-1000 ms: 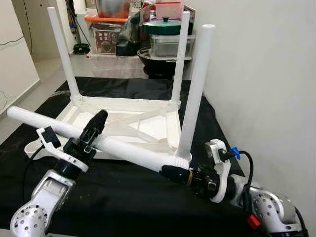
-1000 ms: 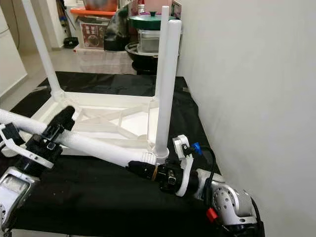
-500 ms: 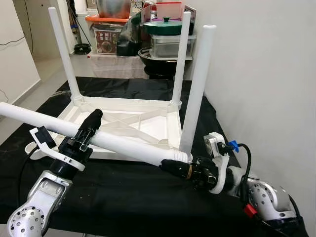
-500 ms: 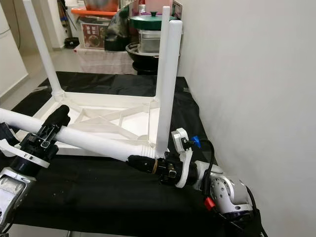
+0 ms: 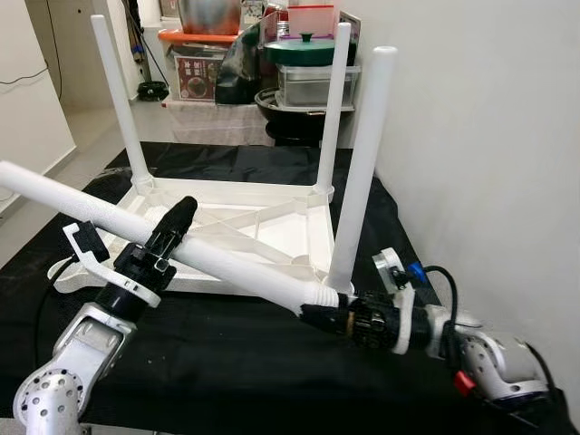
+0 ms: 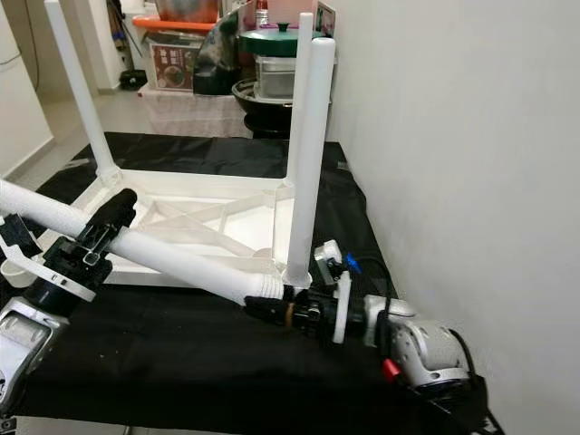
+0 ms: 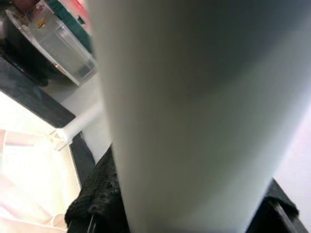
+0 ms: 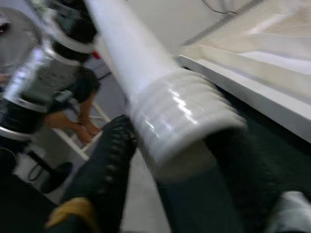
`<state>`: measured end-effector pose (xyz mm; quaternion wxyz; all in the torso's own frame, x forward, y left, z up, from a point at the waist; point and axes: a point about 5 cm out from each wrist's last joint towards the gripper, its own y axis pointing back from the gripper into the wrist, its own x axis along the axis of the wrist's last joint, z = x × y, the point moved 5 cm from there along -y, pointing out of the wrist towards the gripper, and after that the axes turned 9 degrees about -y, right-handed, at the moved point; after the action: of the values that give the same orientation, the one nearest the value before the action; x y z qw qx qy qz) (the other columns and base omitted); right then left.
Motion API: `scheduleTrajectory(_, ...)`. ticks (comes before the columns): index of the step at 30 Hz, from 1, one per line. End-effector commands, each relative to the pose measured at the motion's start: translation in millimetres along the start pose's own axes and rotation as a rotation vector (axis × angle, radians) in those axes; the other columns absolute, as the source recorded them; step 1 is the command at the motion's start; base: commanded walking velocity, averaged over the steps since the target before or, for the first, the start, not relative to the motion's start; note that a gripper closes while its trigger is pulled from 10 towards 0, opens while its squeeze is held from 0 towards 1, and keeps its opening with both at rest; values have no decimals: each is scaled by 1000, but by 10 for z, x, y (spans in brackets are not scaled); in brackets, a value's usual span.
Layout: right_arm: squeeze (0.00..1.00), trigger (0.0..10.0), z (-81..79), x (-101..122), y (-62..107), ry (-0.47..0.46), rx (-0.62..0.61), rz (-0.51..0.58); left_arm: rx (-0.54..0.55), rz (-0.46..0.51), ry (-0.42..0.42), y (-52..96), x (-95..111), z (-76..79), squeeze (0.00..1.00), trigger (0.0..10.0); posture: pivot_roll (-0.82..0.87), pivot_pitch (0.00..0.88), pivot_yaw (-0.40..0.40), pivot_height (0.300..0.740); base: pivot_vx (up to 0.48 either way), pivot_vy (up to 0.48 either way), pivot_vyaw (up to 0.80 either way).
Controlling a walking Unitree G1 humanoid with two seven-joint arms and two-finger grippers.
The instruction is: Building children table
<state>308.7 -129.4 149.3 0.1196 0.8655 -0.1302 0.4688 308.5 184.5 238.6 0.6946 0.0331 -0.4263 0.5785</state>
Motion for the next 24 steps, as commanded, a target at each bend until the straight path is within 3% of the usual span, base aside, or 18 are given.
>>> scheduleTrajectory(1,1000,10000,118,43,151,9,-68,18,29,7,9,24,43,-76,0,10000,80,0,-44,740,0,0,0)
scheduleTrajectory(6,1000,10000,176,50,294,-40,-99,64,58,45,5,3,107,-122,0,10000,75,0,-44,740,0,0,0)
scheduleTrajectory(11,1000,10000,305,-140,400,-66,-165,40,62,64,2,-27,168,-120,0,10000,76,0,-42,740,0,0,0)
scheduleTrajectory(15,1000,10000,315,-108,443,-34,-184,41,59,61,-11,-31,201,-114,0,10000,81,0,-38,740,0,0,0)
scheduleTrajectory(16,1000,10000,310,-15,458,33,-202,40,52,48,-22,-35,209,-108,0,10000,80,0,-35,740,0,0,0)
scheduleTrajectory(17,490,10000,261,156,451,133,-209,38,42,13,-40,-48,186,-104,0,10000,78,0,-29,740,0,0,0)
scheduleTrajectory(18,490,10000,219,273,439,200,-210,38,37,-13,-50,-54,168,-106,0,10000,74,0,-26,740,0,0,0)
scheduleTrajectory(19,0,10000,156,403,418,269,-203,38,26,-47,-66,-68,134,-103,0,10000,72,0,-21,740,0,0,0)
scheduleTrajectory(21,0,10000,117,472,405,304,-196,37,20,-67,-75,-75,111,-101,0,10000,72,0,-21,740,0,0,0)
scheduleTrajectory(24,0,10000,-117,841,352,577,-150,-26,-66,-272,-173,-155,-110,-14,0,10000,78,0,-18,740,0,0,0)
